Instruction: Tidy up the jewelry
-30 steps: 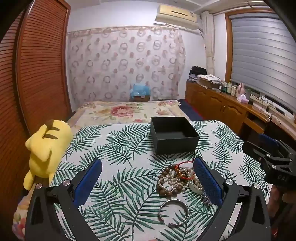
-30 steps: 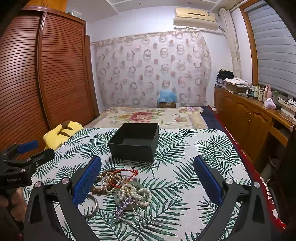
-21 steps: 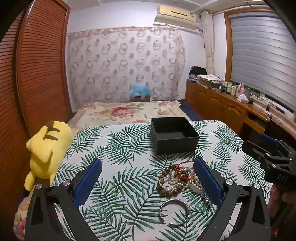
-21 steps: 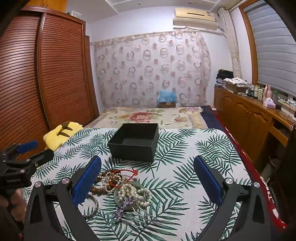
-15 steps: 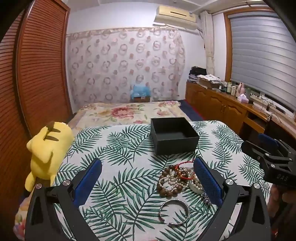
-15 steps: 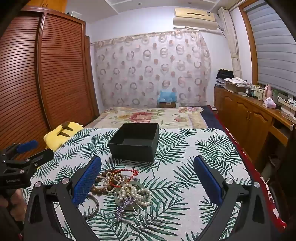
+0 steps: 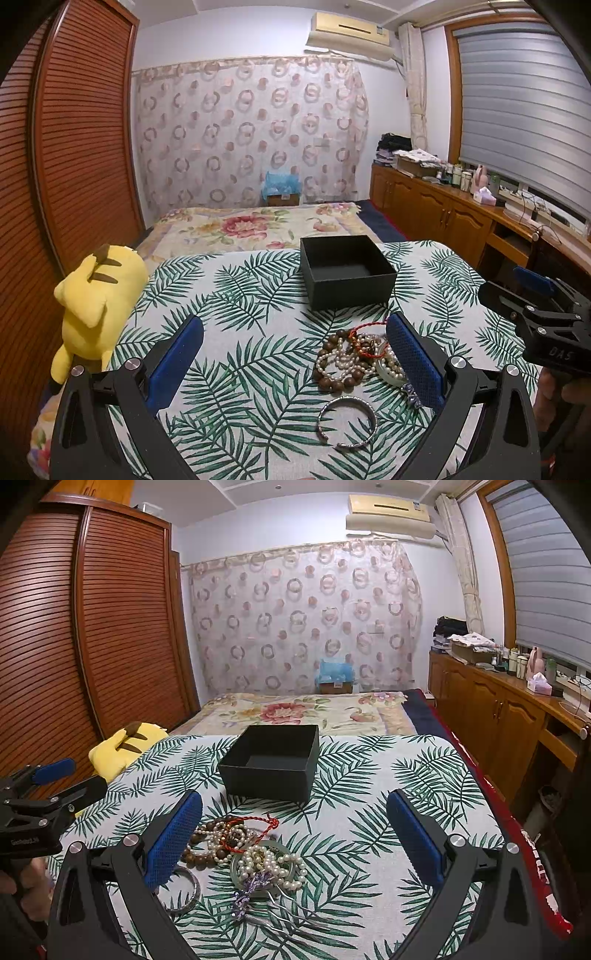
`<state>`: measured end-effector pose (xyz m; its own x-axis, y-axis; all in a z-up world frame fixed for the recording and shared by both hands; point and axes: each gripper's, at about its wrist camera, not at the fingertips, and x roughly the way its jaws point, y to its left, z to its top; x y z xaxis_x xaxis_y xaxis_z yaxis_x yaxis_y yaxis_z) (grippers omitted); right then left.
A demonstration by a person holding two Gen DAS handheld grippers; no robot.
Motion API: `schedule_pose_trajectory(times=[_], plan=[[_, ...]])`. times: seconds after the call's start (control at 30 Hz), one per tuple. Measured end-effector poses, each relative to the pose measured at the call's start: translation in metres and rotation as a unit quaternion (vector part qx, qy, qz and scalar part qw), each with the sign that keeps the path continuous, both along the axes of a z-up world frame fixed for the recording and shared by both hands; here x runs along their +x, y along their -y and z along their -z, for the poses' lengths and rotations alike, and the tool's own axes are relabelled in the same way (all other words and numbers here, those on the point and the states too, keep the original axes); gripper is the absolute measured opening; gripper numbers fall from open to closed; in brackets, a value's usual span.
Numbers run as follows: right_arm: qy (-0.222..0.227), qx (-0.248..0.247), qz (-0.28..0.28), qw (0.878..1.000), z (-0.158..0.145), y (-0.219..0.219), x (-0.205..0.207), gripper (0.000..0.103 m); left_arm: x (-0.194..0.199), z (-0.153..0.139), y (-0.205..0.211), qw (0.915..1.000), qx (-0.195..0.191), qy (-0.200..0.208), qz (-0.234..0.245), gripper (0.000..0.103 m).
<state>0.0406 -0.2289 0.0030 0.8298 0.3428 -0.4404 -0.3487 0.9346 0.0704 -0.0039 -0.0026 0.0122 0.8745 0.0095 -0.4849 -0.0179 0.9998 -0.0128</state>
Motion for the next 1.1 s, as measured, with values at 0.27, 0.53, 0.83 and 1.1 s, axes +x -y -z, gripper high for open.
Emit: schedule_pose_trajectory(times=[0.27, 0.53, 0.83, 1.1], plan=[[0.000, 0.000, 0.000, 1.000, 0.000, 0.000, 0.000, 0.101, -0.002, -0.006, -0.001, 1.0000, -0.002, 0.002, 0.002, 0.096], [0.000, 0.001, 0.000, 1.000, -0.001, 0.000, 0.000, 0.101, -0.002, -0.005, 0.000, 1.0000, 0.000, 0.003, 0.002, 0.096], [0.000, 0.001, 0.000, 1.000, -0.001, 0.000, 0.000, 0.100, -0.005, -0.010, -0.004, 1.0000, 0.001, 0.005, 0.002, 0.096], [0.000, 0.001, 0.000, 1.000, -0.001, 0.000, 0.000, 0.100, -0.005, -0.015, -0.006, 1.0000, 0.001, 0.007, 0.002, 0.096]])
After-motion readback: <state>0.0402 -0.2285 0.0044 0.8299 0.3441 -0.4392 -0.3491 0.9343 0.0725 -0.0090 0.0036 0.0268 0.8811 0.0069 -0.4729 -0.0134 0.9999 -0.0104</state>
